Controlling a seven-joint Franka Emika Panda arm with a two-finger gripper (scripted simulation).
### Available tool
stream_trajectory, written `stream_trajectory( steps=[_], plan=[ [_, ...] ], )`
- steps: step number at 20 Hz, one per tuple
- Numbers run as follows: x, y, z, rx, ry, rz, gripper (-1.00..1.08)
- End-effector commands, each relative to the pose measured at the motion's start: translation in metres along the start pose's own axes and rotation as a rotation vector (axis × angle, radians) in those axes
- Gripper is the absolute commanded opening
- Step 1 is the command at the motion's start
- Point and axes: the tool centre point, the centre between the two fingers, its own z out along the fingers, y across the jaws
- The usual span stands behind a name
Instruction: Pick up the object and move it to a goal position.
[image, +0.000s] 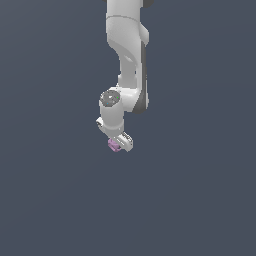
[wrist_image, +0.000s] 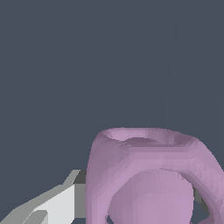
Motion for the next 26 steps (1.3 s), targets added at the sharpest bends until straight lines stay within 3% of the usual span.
stream_trajectory(
  steps=[1, 17, 26],
  plan=[
    [0.002, 0.0, -0.001, 0.0, 0.0, 0.0, -1.0],
    [0.066, 0.002, -0.048, -0.001, 0.0, 0.0, -1.0],
    [0.077, 0.001, -0.054, -0.001, -0.001, 0.0, -1.0]
  ],
)
